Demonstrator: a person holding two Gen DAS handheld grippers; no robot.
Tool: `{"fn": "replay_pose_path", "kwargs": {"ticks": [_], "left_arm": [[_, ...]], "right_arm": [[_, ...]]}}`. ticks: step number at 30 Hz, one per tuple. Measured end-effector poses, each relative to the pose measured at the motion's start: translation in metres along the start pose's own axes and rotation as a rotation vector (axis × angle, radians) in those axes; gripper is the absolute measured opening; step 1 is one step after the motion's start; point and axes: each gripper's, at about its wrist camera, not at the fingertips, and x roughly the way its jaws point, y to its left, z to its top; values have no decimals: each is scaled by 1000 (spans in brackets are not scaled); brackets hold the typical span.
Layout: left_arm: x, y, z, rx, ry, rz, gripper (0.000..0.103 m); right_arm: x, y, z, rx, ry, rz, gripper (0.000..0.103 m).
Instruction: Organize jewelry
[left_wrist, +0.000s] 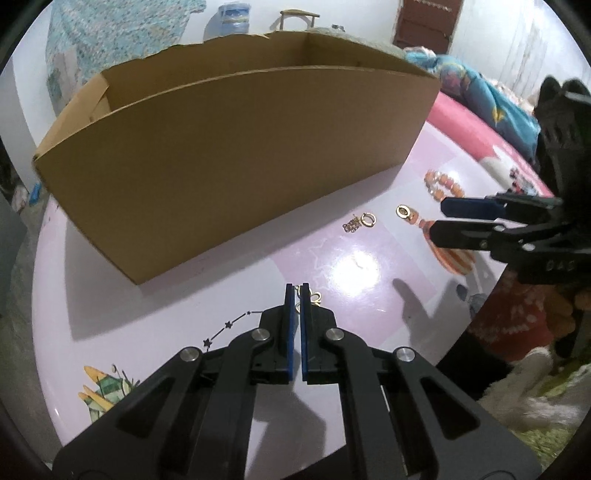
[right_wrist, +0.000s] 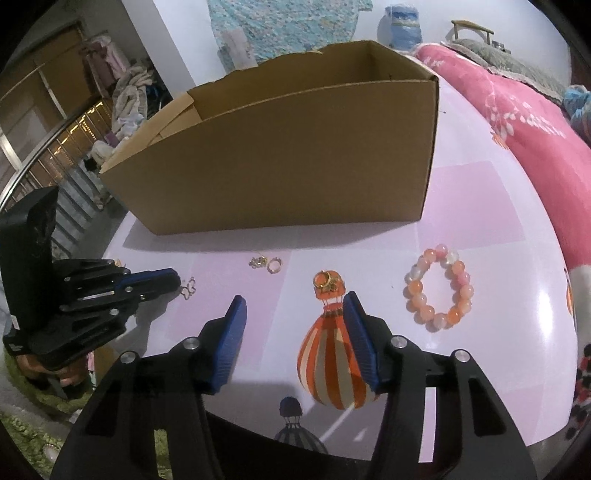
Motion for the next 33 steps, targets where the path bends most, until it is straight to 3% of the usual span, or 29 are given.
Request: {"fn": "replay_pose_path", "kwargs": {"ticks": [3, 11, 14, 20, 25, 28, 29, 31, 33], "left_arm": [[-4, 8, -4, -38, 10, -12, 4], [0, 7, -12, -21, 44, 33, 5], [4, -2, -10, 9, 38, 37, 13], [12, -15, -4, 114, 25, 99, 15], [15, -10, 2, 106, 22, 98, 16], [10, -7, 4, 91, 17, 52, 16], [8, -7, 4, 85, 11, 25, 18], [7, -7, 5, 68, 17, -3, 34], [11, -8, 8, 58, 43, 2, 34]], "right_arm": [[4, 7, 1, -12, 0, 19, 53], [28, 35, 11, -109, 19, 73, 29], [37, 44, 13, -135, 35, 86, 24], [41, 48, 9, -133, 51, 96, 22], [38, 43, 7, -113, 51, 91, 22], [35, 39, 8, -94, 47, 84, 22], [35, 37, 7, -88, 47, 83, 22], [36, 34, 7, -74, 47, 80, 22], [36, 33, 6, -59, 48, 80, 22]]}}
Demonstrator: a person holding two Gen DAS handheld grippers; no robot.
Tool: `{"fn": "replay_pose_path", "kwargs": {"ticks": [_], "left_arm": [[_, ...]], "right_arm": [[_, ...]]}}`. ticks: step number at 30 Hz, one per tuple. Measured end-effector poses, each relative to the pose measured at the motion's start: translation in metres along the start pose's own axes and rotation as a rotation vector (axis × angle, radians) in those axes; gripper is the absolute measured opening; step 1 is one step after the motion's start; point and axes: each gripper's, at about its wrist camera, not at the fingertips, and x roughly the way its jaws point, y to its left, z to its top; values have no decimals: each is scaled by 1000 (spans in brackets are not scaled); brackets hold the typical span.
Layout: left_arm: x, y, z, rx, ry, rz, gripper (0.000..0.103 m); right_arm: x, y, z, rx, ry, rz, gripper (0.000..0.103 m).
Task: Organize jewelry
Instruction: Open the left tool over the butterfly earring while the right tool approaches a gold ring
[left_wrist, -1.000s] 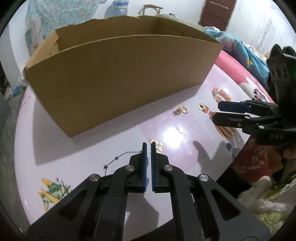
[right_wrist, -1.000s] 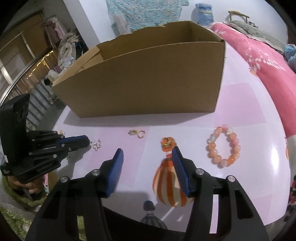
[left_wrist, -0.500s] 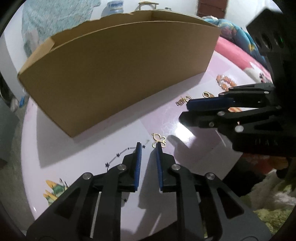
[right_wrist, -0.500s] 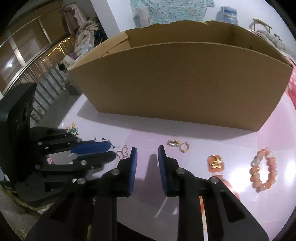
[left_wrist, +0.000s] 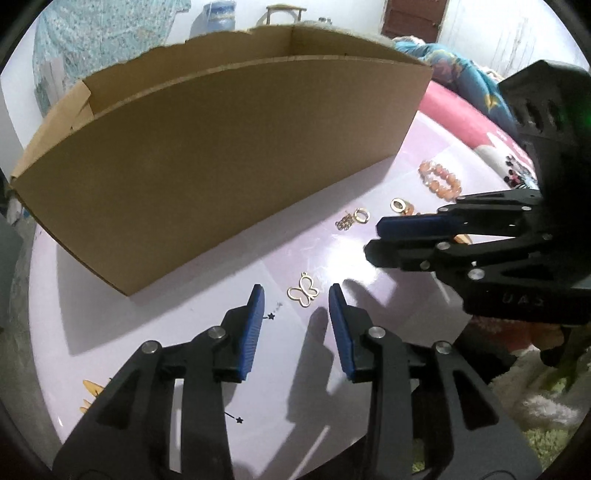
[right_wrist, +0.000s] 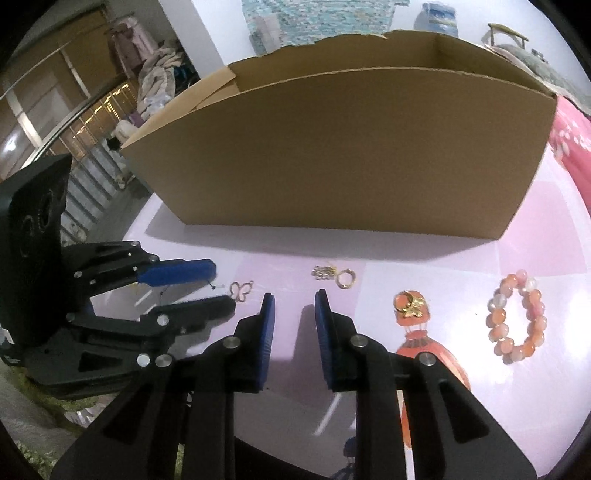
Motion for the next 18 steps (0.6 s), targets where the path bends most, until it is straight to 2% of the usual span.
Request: {"fn": "replay_pose_path", "kwargs": {"ticks": [5, 9, 11, 15, 18], "left_arm": [[4, -3, 4, -29, 8, 8, 34], [7, -16, 3, 32, 7, 67, 34], [9, -22, 2, 74, 10, 84, 29], [8, -21, 4, 71, 17, 75, 26], [5, -17, 3, 60, 12, 79, 15]], "right_arm": [[-1, -3, -1, 22, -4, 8, 22], [-3, -3, -2, 25, -9, 15, 22], [-4, -4, -2, 25, -11, 18, 22], [-5, -8, -3, 27, -14, 25, 22], [-7, -10, -4, 30, -18, 26, 22]]}}
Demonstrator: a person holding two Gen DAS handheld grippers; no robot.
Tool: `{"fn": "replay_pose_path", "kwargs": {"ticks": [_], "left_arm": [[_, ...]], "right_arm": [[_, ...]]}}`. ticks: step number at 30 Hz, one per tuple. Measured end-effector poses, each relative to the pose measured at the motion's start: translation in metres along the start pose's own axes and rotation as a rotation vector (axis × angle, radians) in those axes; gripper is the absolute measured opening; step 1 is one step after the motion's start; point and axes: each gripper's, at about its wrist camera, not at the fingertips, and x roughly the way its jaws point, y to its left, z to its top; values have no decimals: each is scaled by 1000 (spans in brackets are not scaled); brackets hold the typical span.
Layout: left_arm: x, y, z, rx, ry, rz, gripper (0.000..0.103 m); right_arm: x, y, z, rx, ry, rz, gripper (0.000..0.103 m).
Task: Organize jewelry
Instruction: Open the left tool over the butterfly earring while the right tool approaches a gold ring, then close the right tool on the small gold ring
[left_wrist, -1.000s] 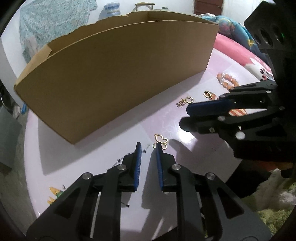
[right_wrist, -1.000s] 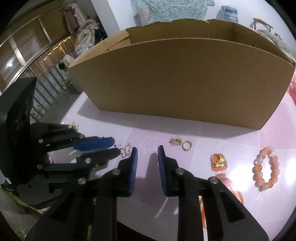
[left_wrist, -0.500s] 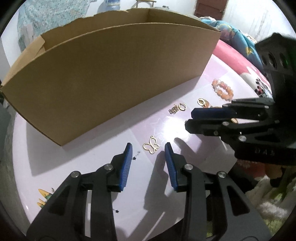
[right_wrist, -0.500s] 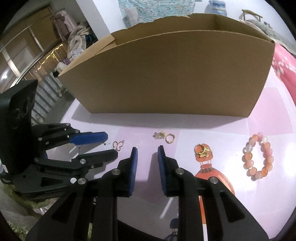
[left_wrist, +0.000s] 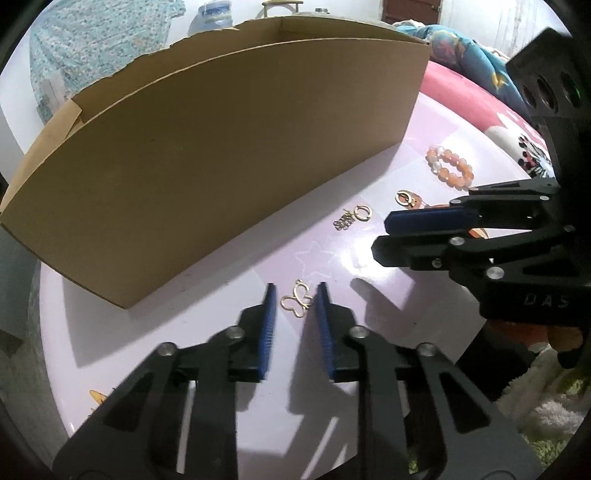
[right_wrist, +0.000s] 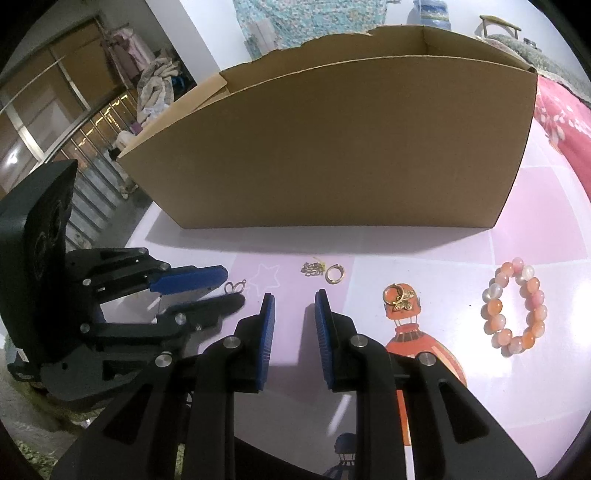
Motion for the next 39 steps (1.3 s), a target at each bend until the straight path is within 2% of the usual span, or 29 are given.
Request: {"fn": "replay_pose_path", "kwargs": {"ticks": [13, 23, 28, 34, 39], "left_arm": [[5, -1, 0, 9, -18, -9, 15], [-3, 7, 1, -12, -35, -16, 15], [-4, 8, 1, -15, -40, -16, 15], [-3, 9, 0, -20, -33, -24, 15], [0, 11, 0, -19, -24, -30, 15]], "right_arm": [[-11, -3, -2, 10, -11, -40, 22], [-16, -10, -1, -40, -7, -162, 23], [-13, -15, 3, -55, -5, -195, 23], [-5, -16, 5, -127, 23, -234, 23], [-2, -18, 9, -252, 44, -217, 23]]}}
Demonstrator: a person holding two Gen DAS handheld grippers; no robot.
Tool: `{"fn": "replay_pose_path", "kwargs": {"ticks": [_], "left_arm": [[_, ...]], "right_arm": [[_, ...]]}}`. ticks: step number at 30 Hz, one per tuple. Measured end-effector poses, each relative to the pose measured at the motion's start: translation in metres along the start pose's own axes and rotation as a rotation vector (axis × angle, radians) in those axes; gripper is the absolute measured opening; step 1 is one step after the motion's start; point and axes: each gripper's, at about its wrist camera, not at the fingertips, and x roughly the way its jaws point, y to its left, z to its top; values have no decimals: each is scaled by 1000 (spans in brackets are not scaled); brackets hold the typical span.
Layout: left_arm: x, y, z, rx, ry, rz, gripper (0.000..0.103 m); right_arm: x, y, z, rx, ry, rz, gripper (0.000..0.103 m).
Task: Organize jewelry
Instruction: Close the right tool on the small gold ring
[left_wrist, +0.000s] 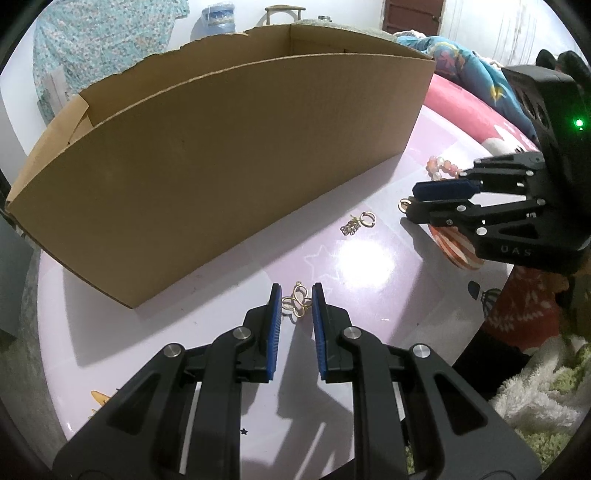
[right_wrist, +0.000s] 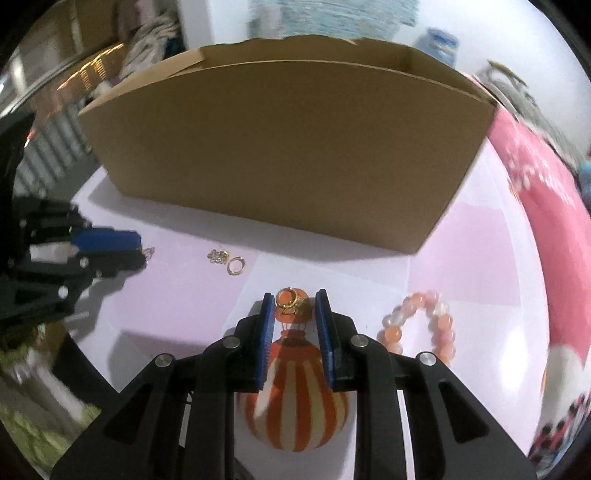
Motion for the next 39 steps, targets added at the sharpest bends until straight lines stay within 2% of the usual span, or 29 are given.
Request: {"fn": "replay_pose_path", "kwargs": {"ticks": [6, 16, 24, 33, 35, 39], "left_arm": [[1, 2, -1, -7, 4, -5, 15], [0, 5, -4, -20, 8, -7, 15], [0, 6, -5, -19, 10, -4, 15], [0, 5, -5, -21, 10, -3, 15], [0, 5, -5, -21, 10, -3, 15], [0, 5, -5, -22, 10, -3, 15]], "right_arm": [[-3, 7, 3, -120, 16, 36, 23], [-11, 12, -3, -63, 69, 119, 23], [-9, 8, 3, -27, 43, 48, 23], [-3, 8, 7, -72, 42, 56, 22], [-1, 7, 10, -70, 45, 72, 12], [0, 6, 11, -51, 42, 81, 10]]}}
